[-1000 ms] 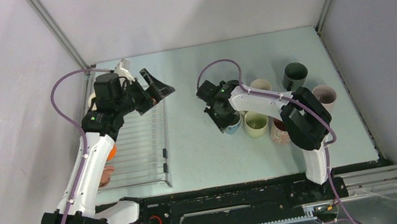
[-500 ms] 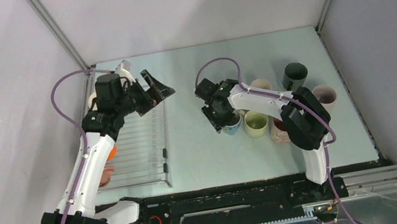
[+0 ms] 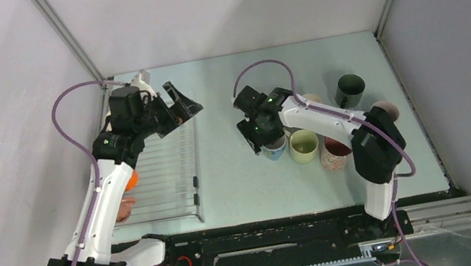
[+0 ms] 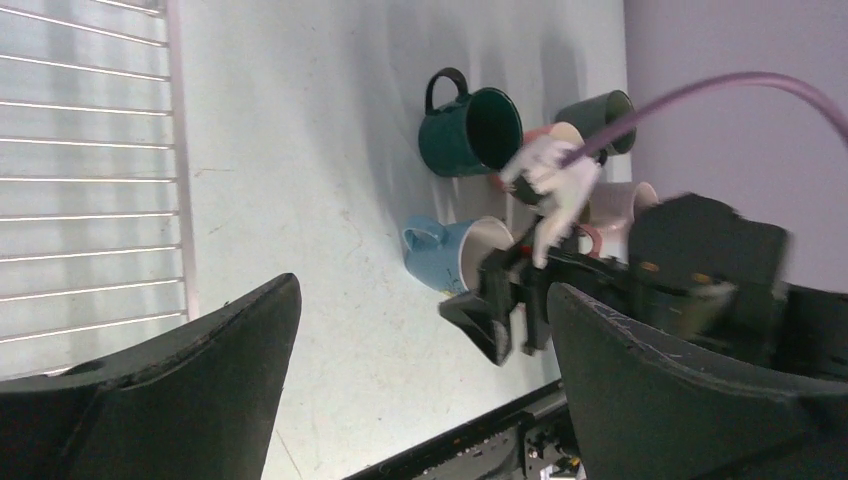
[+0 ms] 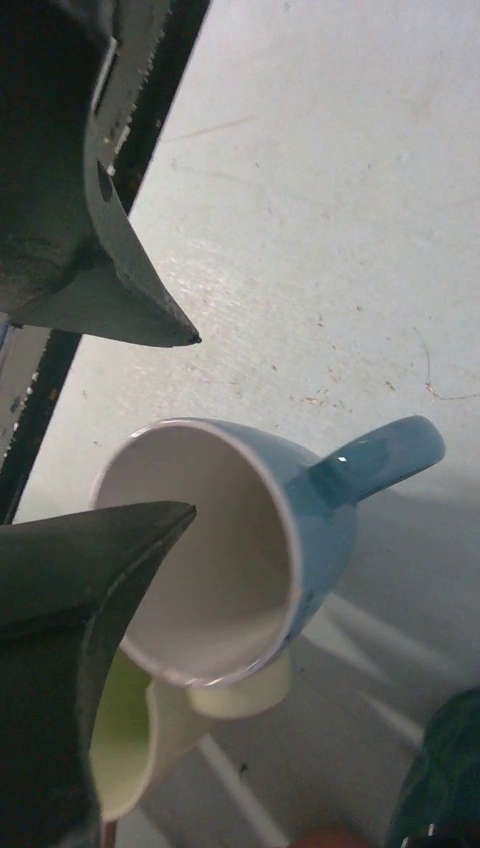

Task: Unload the cups from the dish rack
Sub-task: Place the cup at the center of the board, then adjust the cup in the dish rack.

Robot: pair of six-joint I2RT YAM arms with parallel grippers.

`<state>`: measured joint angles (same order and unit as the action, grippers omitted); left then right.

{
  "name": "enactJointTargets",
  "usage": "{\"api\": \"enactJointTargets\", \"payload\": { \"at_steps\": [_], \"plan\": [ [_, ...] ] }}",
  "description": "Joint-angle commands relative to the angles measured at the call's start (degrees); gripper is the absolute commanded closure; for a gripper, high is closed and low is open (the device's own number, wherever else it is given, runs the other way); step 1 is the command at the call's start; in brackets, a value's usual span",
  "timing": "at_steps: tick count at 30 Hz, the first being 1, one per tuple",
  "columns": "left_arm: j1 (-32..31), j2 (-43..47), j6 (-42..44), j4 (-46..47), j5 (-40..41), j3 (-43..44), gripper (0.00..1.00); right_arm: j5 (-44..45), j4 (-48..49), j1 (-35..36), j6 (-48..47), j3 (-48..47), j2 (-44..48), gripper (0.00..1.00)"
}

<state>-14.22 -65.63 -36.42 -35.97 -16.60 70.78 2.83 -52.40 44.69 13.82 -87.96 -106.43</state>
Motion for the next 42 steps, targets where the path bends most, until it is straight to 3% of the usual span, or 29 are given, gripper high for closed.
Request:
{"api": "enactJointTargets", "payload": {
  "at_steps": [1,8,10,14,17,24,32,42],
  "plan": [
    [-0.4,2.7,1.8,-2.9,7.0,4.1,0.00,0.9,-0.9,0.4,0.8,-1.8,7.8,0.33],
    [-0.5,5.6,0.9,-11.3,24.4,4.9,0.00,-0.6,1.6,0.4,0.4,1.4,15.7,0.16],
    [-0.5,7.0,-0.4,-14.1,30.1,4.6,0.00,-1.7,2.5,0.4,0.3,2.3,17.6,0.03],
    [0.1,9.0,-4.7,-21.6,43.6,3.3,0.00,-3.0,4.5,0.2,0.5,4.2,20.8,0.00],
    [3.0,10.7,-7.0,-24.3,48.2,0.4,0.00,-5.4,5.8,0.1,0.8,5.0,22.9,0.00],
    [12.4,11.6,-5.2,-23.4,49.5,-5.4,0.00,-7.3,6.9,0.0,0.9,6.5,25.7,0.00],
    [23.2,5.5,3.3,-16.4,42.2,-6.6,0.00,-8.9,7.4,-0.4,0.8,7.1,26.1,0.00],
    [30.3,-1.3,10.6,-9.7,33.9,-10.0,0.00,-11.2,7.8,-0.5,0.6,7.3,26.5,0.00]
  ]
}}
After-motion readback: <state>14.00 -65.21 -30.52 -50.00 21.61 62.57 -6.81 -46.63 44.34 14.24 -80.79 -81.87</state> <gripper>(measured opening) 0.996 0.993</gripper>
